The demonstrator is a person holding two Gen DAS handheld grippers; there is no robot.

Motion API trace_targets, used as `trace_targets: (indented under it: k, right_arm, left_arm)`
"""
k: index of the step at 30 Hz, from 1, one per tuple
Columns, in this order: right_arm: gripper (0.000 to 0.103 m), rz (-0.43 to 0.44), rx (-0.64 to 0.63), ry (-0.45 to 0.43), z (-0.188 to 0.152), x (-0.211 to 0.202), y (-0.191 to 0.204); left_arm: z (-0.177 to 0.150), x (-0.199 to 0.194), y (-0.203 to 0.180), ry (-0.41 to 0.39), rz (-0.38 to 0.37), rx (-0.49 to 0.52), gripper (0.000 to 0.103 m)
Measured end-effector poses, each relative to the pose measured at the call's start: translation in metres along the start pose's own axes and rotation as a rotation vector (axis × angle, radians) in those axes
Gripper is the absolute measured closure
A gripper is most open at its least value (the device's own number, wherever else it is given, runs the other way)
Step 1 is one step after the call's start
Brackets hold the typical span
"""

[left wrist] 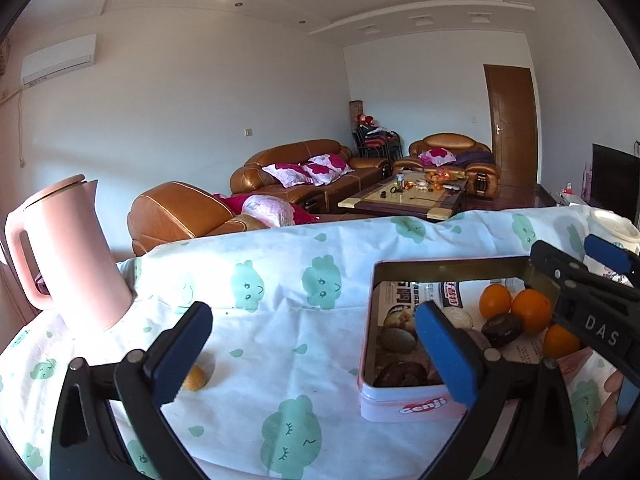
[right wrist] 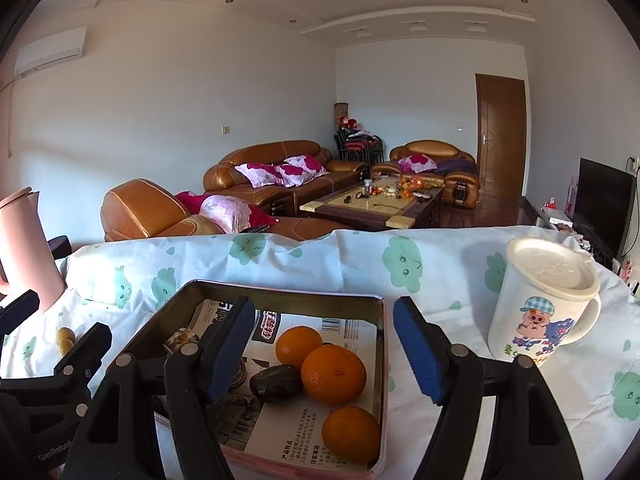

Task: Organize fruits
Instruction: 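Grasp one small brown fruit with the right gripper while the left gripper moves toward the other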

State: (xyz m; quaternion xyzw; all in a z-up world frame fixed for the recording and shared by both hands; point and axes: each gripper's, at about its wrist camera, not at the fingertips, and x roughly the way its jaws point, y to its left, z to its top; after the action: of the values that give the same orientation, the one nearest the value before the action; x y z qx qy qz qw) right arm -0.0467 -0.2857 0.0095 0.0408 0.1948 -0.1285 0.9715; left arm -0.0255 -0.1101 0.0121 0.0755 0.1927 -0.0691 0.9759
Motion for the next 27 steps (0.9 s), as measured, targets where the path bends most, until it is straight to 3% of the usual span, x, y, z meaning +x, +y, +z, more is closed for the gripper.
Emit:
trace_targets:
  k: [10, 27]
  right_arm:
    - [0.019, -0.077, -0.010, -0.032, -0.004, -0.017, 0.010]
    - [0.018, 0.017, 0.071, 0.097, -0.021, -0.025, 0.049]
  left_arm:
    - [-0.008, -0.011, 0.012, 0.011, -0.018, -0.004, 0.000]
    - [-0.018, -0.007, 0.071, 0.055, -0.049, 0.029, 0.000]
